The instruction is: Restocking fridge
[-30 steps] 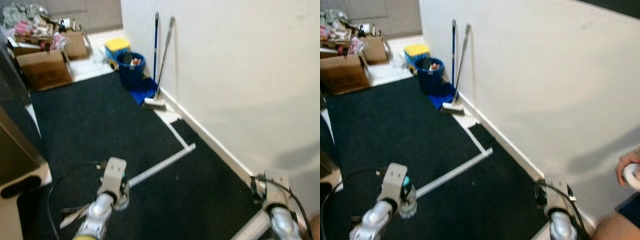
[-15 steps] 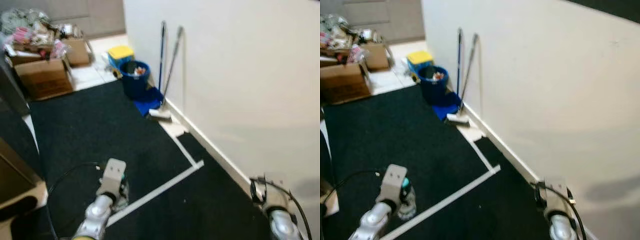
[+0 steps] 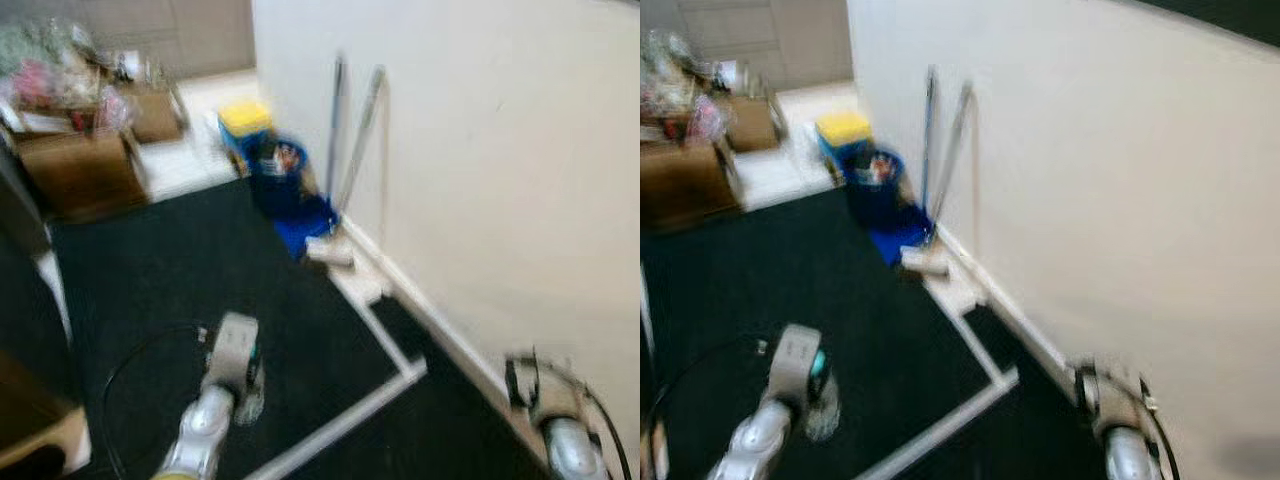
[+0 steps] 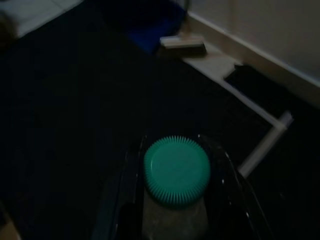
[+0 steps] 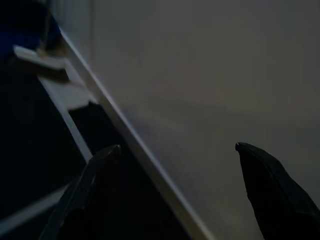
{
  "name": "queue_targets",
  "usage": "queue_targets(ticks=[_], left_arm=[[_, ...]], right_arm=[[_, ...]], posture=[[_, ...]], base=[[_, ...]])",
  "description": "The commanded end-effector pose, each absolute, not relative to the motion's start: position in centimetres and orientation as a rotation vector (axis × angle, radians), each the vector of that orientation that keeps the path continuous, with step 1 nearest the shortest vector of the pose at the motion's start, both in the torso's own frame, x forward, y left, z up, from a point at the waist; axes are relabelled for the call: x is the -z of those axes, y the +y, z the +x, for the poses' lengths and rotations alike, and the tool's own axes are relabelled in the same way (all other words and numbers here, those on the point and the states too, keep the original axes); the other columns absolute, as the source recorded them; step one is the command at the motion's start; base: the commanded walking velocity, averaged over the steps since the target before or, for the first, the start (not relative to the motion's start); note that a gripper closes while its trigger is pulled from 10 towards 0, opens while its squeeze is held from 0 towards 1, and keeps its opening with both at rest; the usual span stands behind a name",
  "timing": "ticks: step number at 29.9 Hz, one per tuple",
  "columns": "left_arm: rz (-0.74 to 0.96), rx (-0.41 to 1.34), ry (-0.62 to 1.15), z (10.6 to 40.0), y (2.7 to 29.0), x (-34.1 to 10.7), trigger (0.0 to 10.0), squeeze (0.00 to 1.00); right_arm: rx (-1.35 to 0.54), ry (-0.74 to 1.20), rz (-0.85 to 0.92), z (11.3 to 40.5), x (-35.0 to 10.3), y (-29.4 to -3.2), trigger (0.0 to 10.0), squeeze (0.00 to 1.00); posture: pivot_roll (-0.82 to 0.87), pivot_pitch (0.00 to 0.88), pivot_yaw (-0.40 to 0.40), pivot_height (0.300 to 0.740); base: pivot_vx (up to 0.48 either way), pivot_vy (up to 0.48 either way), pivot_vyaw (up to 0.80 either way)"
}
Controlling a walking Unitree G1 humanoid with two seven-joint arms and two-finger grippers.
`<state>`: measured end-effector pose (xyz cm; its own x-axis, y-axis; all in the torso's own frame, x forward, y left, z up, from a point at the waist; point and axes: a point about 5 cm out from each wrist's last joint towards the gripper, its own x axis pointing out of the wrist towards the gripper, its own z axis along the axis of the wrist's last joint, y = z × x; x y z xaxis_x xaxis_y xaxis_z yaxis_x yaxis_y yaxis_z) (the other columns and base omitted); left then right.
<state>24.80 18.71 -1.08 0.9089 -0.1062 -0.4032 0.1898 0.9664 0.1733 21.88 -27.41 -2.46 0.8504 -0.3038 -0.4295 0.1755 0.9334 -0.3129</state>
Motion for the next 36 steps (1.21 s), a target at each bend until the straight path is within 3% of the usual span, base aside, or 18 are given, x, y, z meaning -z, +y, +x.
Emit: queue_targets(ticks=[1, 23, 30, 36], left_arm=[[0.214, 0.147, 0.423, 24.41, 18.96, 1.52, 10.0, 0.00], [0.212, 0.140, 0.424, 24.32, 19.01, 1.61, 10.0, 0.00], [0.213, 0.143, 0.425, 24.37, 18.86, 1.59, 10.0, 0.00], [0.207, 0.149, 0.420, 24.33, 18.68, 1.50, 10.0, 0.00]], right_arm=[[0.242, 0.495, -0.257, 21.81, 2.68, -26.90, 10.0, 0.00], [0.241, 0.501, -0.267, 21.99, 2.62, -26.96, 10.0, 0.00], [0.276, 0.501, -0.258, 22.00, 2.48, -27.43, 10.0, 0.00], [0.285, 0.495, -0.257, 22.08, 2.37, -27.52, 10.0, 0.00]], posture=[[0.00, 0.000, -0.093, 0.740], [-0.01, 0.000, -0.100, 0.740], [-0.01, 0.000, -0.097, 0.740], [-0.01, 0.000, -0.093, 0.740]], base=[[0.371, 0.000, 0.65], [0.370, 0.000, 0.65], [0.344, 0.000, 0.00], [0.000, 0.000, 0.00]])
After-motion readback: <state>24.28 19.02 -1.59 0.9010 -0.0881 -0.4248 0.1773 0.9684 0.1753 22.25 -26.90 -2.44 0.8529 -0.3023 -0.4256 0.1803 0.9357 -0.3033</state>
